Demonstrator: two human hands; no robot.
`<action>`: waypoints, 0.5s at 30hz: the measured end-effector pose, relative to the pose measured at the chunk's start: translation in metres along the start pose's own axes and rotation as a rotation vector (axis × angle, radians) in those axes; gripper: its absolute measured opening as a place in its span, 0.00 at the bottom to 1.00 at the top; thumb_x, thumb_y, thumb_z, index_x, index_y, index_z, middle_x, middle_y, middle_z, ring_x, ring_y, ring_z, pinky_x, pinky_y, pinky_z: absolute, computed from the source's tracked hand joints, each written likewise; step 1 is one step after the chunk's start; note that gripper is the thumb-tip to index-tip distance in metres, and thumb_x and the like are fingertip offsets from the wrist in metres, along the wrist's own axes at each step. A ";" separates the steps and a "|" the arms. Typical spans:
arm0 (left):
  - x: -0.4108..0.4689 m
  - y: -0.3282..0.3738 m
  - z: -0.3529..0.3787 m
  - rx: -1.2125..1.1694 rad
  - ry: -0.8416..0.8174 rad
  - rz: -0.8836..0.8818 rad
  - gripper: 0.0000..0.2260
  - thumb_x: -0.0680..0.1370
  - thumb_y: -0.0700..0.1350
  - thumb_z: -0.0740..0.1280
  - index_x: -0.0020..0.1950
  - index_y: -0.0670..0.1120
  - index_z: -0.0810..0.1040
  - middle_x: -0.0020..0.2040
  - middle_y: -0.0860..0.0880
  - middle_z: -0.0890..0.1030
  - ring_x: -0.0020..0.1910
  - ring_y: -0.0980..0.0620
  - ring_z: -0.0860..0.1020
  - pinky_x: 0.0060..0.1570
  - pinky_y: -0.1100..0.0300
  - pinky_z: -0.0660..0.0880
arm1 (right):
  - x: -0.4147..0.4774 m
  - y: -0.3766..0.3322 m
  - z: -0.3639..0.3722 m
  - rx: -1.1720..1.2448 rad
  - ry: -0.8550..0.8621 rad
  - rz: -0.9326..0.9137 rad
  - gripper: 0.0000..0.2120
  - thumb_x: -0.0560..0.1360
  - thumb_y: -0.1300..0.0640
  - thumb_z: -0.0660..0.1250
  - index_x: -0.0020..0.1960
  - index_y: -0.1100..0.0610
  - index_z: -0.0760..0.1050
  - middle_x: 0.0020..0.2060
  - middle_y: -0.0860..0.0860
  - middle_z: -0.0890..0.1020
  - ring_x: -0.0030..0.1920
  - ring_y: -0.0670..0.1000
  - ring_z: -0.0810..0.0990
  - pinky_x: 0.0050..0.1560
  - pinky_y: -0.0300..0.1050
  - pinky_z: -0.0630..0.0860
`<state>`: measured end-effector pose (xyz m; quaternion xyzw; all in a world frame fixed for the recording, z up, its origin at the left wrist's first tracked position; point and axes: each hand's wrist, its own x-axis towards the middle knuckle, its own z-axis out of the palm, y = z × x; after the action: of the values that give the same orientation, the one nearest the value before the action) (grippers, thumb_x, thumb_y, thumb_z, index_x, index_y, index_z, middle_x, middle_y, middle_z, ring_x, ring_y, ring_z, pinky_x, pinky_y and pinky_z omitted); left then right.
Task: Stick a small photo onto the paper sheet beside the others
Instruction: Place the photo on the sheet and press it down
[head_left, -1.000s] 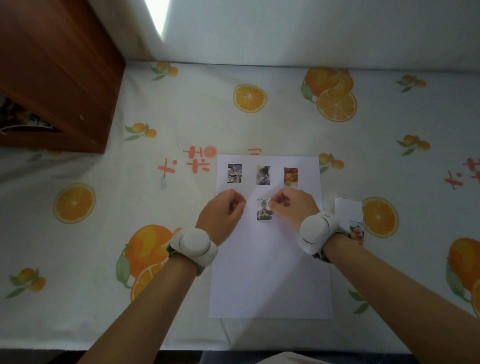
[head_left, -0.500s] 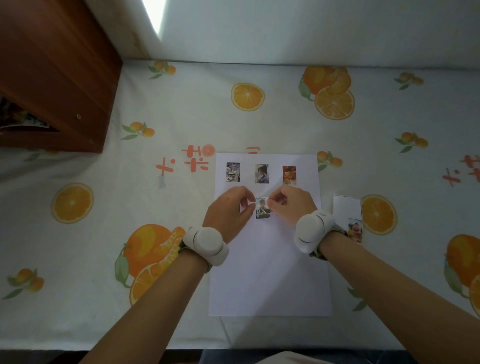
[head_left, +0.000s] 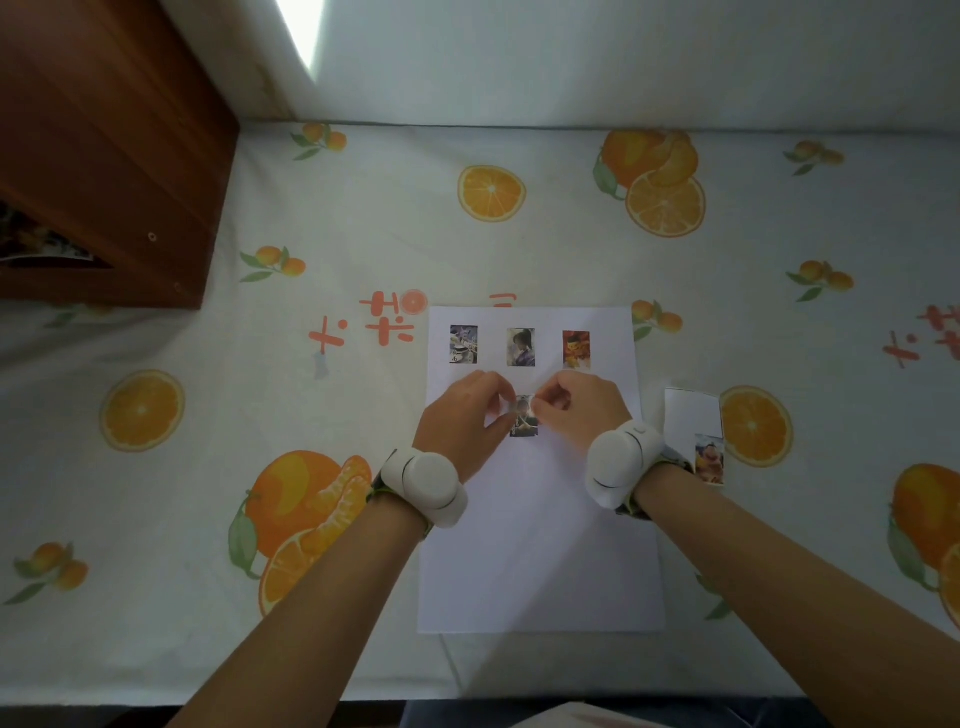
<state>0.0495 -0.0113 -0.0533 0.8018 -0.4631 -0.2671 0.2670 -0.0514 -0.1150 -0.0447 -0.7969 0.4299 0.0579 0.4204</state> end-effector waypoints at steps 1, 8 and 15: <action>0.000 0.000 0.000 -0.001 -0.003 -0.001 0.05 0.74 0.43 0.64 0.49 0.44 0.74 0.40 0.52 0.72 0.38 0.52 0.69 0.38 0.59 0.70 | 0.000 0.000 0.000 -0.001 -0.007 -0.003 0.07 0.72 0.59 0.64 0.47 0.61 0.77 0.43 0.54 0.80 0.38 0.47 0.73 0.34 0.26 0.63; 0.000 0.000 -0.002 0.010 -0.032 -0.008 0.06 0.74 0.43 0.64 0.50 0.45 0.73 0.42 0.52 0.71 0.39 0.52 0.68 0.39 0.60 0.67 | -0.002 0.004 -0.006 -0.039 -0.041 -0.023 0.09 0.73 0.58 0.63 0.50 0.60 0.77 0.49 0.56 0.82 0.43 0.47 0.73 0.37 0.25 0.63; 0.000 0.000 -0.002 0.012 -0.036 -0.016 0.06 0.74 0.43 0.63 0.50 0.45 0.73 0.42 0.52 0.71 0.40 0.53 0.68 0.39 0.60 0.66 | -0.004 0.005 -0.006 -0.099 -0.056 -0.032 0.10 0.75 0.57 0.61 0.53 0.60 0.75 0.51 0.58 0.81 0.47 0.52 0.76 0.54 0.44 0.72</action>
<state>0.0507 -0.0112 -0.0521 0.8022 -0.4629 -0.2809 0.2517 -0.0597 -0.1182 -0.0420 -0.8218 0.4016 0.0947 0.3930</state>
